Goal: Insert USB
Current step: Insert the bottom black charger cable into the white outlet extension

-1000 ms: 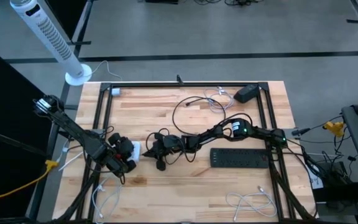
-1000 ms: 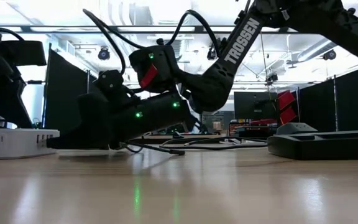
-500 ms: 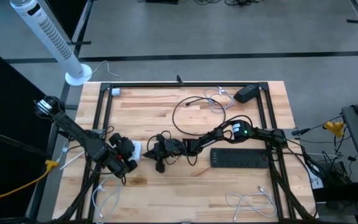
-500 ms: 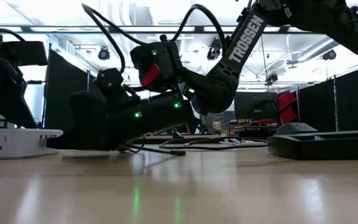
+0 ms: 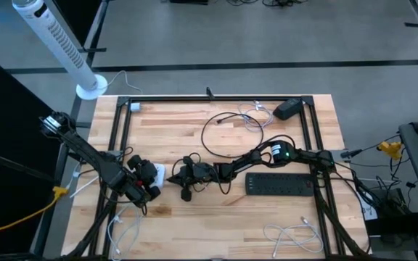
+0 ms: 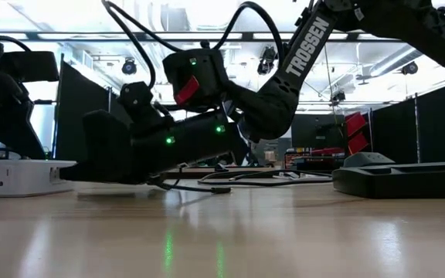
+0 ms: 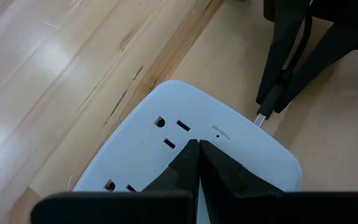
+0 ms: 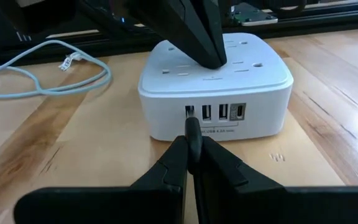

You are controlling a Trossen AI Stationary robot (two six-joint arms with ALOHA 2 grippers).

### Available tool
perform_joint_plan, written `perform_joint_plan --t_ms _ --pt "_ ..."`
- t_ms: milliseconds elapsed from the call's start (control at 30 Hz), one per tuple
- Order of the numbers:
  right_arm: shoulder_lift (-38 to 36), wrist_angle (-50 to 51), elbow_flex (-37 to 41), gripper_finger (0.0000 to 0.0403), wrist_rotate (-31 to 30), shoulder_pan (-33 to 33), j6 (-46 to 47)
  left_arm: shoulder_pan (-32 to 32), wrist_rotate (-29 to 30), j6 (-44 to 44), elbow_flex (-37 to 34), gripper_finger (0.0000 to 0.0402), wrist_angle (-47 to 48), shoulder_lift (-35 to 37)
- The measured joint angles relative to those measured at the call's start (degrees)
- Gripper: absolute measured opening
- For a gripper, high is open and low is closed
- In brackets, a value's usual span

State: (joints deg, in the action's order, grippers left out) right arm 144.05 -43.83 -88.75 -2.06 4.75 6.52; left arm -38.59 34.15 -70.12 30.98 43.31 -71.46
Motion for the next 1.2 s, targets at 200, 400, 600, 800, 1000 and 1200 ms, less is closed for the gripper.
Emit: perform_joint_plan --t_ms 200,400,600,800,1000,1200 --pt "-0.02 -0.77 0.00 0.0018 -1.18 0.26 -0.07 0.00 0.00 -0.47 -0.02 0.0000 -0.02 -0.02" --pt "-0.02 -2.48 0.75 0.0018 -4.02 0.76 -0.39 -0.02 0.11 -1.09 -0.04 0.0000 -0.07 -0.02" --pt "0.27 -3.14 0.76 0.0018 -3.31 0.76 -0.56 -0.07 0.81 -1.47 -0.09 0.0000 -0.36 -0.07" --pt "0.31 -2.63 0.76 0.0018 -1.30 0.69 -2.66 -0.09 0.94 -1.63 -0.13 0.0000 -1.80 -0.07" --pt "0.31 -1.46 0.76 0.0018 0.64 0.50 -5.00 -0.11 1.93 -1.81 -0.15 0.0000 -3.13 -0.10" --pt "0.31 1.99 -0.46 0.0018 1.90 0.40 -6.58 -0.11 2.91 -2.47 -0.17 0.0000 -4.36 -0.43"
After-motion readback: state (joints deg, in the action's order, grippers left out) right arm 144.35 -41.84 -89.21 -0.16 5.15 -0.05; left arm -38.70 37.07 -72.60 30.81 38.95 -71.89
